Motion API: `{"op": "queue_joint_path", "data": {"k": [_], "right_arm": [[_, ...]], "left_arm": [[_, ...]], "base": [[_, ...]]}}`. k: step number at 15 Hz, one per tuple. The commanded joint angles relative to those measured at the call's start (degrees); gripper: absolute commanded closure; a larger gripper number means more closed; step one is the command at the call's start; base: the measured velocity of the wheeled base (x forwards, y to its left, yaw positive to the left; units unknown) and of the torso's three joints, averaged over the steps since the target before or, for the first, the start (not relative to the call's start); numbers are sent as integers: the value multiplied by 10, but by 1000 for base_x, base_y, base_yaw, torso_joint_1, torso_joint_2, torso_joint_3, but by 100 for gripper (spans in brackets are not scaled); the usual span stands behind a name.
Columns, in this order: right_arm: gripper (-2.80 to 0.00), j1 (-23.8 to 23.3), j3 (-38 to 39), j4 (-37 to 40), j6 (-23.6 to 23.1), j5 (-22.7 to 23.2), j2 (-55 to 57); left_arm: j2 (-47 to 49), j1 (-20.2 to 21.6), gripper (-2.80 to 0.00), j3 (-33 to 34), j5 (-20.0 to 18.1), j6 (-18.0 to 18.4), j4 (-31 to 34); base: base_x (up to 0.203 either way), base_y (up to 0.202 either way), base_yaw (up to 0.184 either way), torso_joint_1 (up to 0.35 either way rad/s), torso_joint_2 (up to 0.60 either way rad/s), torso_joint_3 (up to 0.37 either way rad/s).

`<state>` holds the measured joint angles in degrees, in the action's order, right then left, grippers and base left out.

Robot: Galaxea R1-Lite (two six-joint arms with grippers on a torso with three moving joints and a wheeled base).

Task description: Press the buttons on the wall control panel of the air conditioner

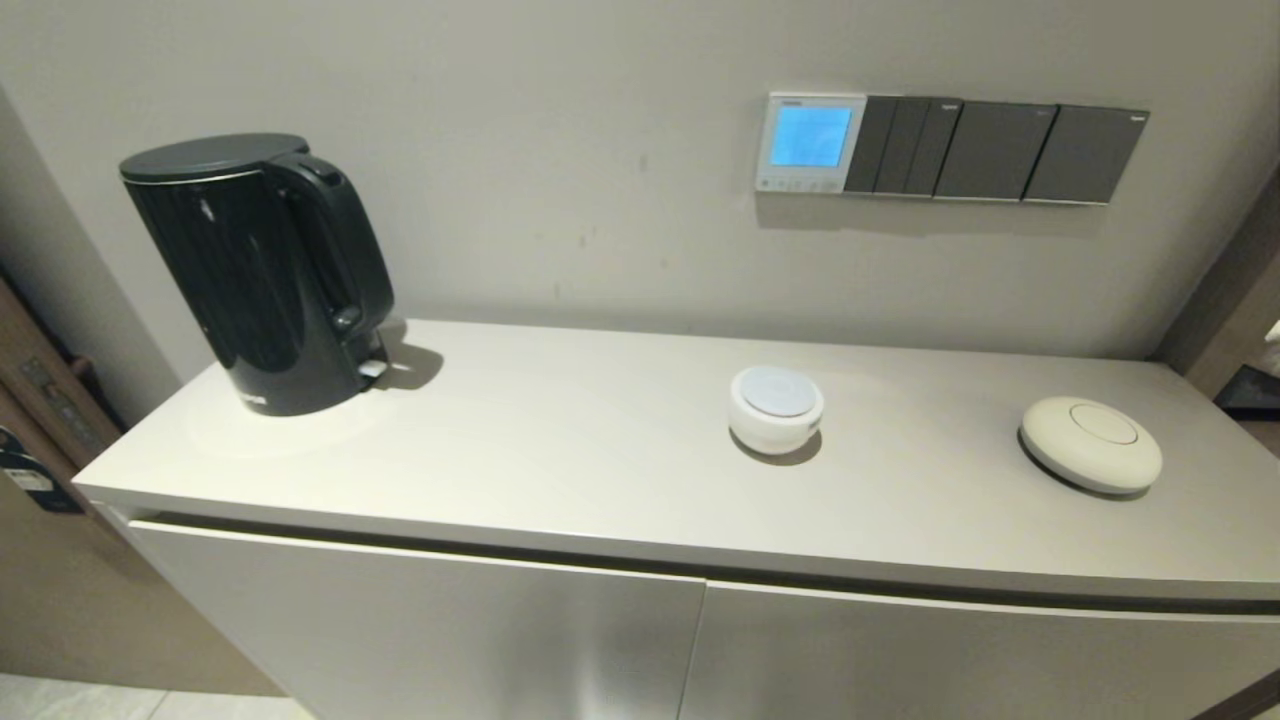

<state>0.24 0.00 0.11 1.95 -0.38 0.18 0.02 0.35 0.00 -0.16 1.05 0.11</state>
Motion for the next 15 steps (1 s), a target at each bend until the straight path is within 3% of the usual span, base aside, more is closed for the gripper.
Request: {"op": "queue_joint_path", "data": {"k": [1, 15], "right_arm": [[0, 1, 1, 1, 2, 0, 1], [0, 0, 1, 1, 2, 0, 2]], "left_arm": [[1, 1, 0, 0, 0, 0, 0], [0, 1, 0, 0, 0, 0, 0]], "base": [[0, 0, 0, 0, 0, 0], [0, 0, 0, 0, 0, 0]]}}
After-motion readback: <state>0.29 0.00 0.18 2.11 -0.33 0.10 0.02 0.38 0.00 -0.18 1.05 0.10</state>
